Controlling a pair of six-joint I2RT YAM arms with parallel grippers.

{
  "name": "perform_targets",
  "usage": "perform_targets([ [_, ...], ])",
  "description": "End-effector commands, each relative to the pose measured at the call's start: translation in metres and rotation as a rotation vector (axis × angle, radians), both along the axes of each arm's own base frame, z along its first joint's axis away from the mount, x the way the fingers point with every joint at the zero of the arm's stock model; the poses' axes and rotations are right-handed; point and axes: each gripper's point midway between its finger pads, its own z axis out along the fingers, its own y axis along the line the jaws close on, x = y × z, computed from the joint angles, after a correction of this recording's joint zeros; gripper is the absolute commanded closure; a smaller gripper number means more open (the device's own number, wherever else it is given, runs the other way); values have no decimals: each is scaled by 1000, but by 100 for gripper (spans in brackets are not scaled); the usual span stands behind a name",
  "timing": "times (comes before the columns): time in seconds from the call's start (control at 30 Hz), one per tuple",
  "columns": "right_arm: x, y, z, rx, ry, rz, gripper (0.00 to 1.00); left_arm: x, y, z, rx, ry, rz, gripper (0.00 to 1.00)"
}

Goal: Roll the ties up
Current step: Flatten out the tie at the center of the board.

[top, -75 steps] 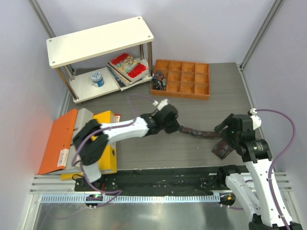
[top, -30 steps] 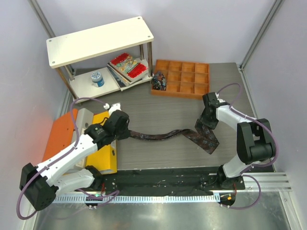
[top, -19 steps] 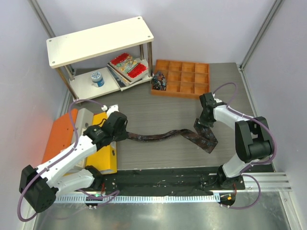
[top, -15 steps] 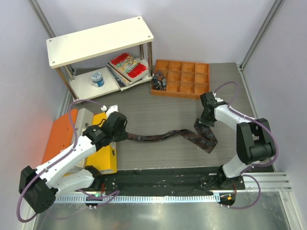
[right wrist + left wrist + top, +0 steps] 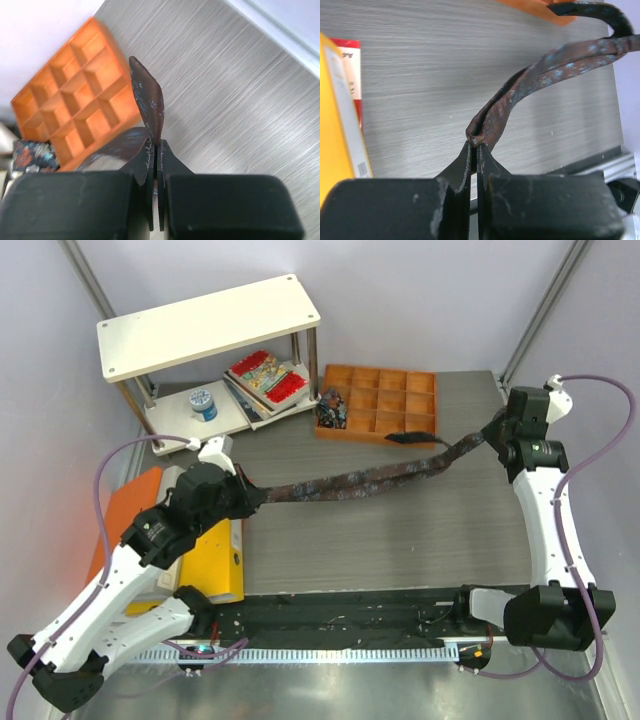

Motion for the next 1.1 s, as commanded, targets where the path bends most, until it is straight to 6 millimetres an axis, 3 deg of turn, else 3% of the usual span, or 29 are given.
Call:
perform_targets([
  [0.0,-12,13,-16,62,-23,15,99,-9,-25,7,-13,-7,-166,100],
  [0.03,-20,12,-37,71,13,-5,99,-11,-30,5,-5,-2,-191,100],
  [0.07,-25,9,-42,67,12,-26,99,-11,-31,1,26,-5,-196,100],
  [0.1,-34,6,-42,73,-6,-67,99,-23,-43,-3,52,-5,-256,100],
  [0.13,-46,2,-61,75,25,-102,99,-27,-45,-8,88,0,-272,100],
  [0.17,-54,-6,-66,58,24,-155,99,-23,-44,-18,167,4,-242,100],
  [0.2,-62,-9,-67,62,7,-183,99,-33,-51,-26,216,12,-275,99],
  [0.23,-69,-10,-79,71,25,-207,99,-39,-46,-35,285,45,-274,99],
  [0.37,-80,-14,-95,74,67,-245,98,-52,-41,-72,444,138,-235,100],
  [0.4,-81,-12,-98,84,69,-238,92,-52,-39,-77,449,143,-201,100],
  [0.43,-84,-8,-104,97,77,-223,69,-56,-35,-88,460,162,-192,100],
  [0.47,-81,-3,-104,100,62,-185,56,-58,-34,-93,456,171,-186,99],
  [0.53,-76,11,-111,127,67,-93,25,-62,-27,-104,452,186,-172,95],
  [0.57,-76,14,-114,109,91,-51,22,-62,-27,-106,445,183,-170,94],
  [0.7,-70,35,-106,4,162,91,17,-66,-18,-120,485,200,-175,89],
  [0.73,-64,66,-91,-45,146,190,17,-67,-16,-122,495,204,-178,88],
  [0.8,-66,76,-89,-162,190,221,17,-67,-15,-123,508,204,-178,87],
  [0.83,-65,101,-86,-187,191,300,17,-67,-16,-123,509,205,-182,87],
  [1.07,-61,154,-150,-307,426,519,19,-67,-11,-117,538,206,-184,87],
])
